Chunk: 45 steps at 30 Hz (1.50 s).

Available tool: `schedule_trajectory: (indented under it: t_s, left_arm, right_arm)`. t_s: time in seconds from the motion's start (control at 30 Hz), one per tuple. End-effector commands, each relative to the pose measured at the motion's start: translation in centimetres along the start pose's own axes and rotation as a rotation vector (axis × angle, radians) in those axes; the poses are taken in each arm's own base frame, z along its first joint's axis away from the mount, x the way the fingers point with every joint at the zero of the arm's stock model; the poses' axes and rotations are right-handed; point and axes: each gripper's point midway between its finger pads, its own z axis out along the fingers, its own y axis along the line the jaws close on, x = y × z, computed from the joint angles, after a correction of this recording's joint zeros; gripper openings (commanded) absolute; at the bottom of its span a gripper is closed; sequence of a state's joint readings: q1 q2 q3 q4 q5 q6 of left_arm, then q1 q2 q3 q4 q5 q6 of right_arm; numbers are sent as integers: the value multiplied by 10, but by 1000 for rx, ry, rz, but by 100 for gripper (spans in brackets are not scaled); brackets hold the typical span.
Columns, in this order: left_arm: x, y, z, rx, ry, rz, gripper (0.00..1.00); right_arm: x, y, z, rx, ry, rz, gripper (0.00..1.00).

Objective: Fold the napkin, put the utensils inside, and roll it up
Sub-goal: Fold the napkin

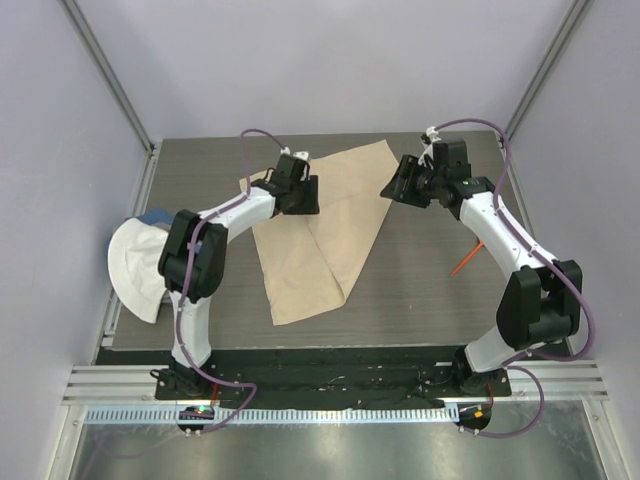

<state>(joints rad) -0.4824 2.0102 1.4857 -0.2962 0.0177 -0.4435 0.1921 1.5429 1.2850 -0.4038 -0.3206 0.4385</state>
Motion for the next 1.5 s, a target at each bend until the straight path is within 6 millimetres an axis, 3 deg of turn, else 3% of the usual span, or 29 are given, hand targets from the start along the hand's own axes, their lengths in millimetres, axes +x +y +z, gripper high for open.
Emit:
schedule_trajectory:
  t_s: [0.0,0.07,0.13,0.5,0.8,0.93,1.1,1.23,1.47]
  left_arm:
    - [-27,-3,12,-16,-76,50,53]
    - [-25,-2,18,-24,-66,51,50]
    - [-24,0,20,-39,-60,49,42]
    - [-3,7,36,-76,-9,58,41]
    - [3,8,40,-96,1,75,38]
    - [6,12,42,-117,6,77,30]
    - [4,7,42,-113,-3,79,17]
    - [0,2,41,-103,-11,83,0]
    - [-20,-2,22,-112,-71,69,0]
  right_arm:
    - [-6,1,-20,9,-40,-34,55]
    - [-5,1,-23,9,-40,-32,55]
    - [-4,2,-25,9,-41,-34,55]
    - [8,-3,-24,12,-12,-24,55]
    - [12,-4,-25,16,-5,-22,55]
    - [13,-7,-27,24,-8,-23,55]
    - [15,-7,-29,27,-9,-25,55]
    - [14,-10,-29,35,-9,-24,55]
    - [17,-13,-27,45,-1,-23,55]
